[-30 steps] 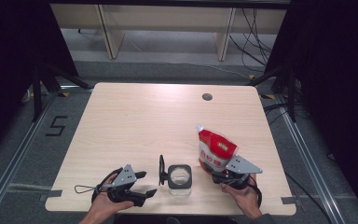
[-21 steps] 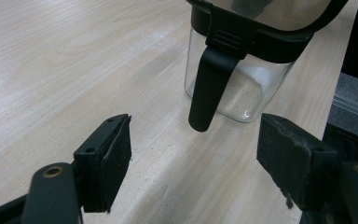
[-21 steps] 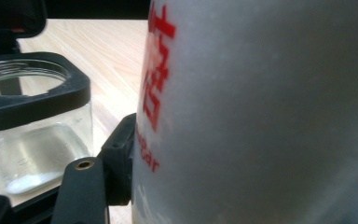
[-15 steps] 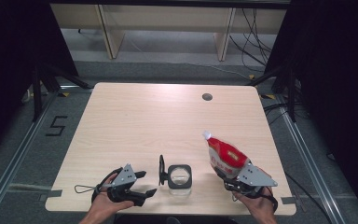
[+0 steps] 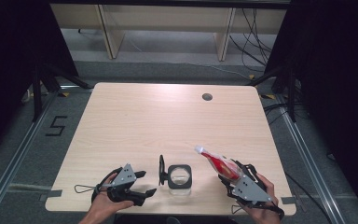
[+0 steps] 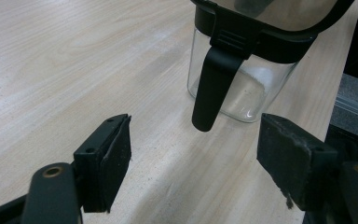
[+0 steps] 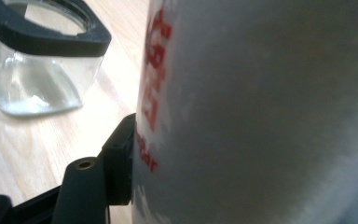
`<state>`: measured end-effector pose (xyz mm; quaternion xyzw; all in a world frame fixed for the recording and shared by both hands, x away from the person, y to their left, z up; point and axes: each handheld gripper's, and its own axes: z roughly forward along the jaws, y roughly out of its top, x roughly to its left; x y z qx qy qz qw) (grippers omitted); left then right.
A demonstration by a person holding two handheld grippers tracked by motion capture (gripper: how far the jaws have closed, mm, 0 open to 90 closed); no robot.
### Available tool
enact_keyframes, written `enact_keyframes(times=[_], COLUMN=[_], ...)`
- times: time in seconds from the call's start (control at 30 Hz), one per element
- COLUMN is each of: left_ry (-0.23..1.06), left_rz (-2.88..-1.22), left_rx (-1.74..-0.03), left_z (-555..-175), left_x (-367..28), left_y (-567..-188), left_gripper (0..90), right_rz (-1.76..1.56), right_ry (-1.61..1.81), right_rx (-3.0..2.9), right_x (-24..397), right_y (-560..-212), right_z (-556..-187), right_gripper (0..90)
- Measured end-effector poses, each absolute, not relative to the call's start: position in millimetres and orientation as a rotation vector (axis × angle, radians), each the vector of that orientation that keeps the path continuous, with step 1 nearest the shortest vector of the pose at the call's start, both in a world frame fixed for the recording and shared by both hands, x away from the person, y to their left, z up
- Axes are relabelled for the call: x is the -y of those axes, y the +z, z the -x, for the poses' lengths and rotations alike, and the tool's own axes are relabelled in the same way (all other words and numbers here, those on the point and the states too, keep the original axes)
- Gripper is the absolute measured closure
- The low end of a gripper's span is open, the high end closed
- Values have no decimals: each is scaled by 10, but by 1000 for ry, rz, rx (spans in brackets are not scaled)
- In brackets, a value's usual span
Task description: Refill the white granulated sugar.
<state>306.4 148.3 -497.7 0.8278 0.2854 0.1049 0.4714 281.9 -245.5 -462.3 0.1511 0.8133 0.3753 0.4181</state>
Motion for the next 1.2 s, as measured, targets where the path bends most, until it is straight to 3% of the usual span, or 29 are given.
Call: enact_keyframes(times=[1.2], left_ry=[257], left_rz=[-2017], left_rx=[-709], left_z=[-3060], left_x=[-1472], left_y=[-4988], left_gripper=[227], right_rz=[-34], right_ry=[476], right_rx=[-2003], right_x=[2343], right_y=[-4633], right_z=[-2512], right_gripper=[397])
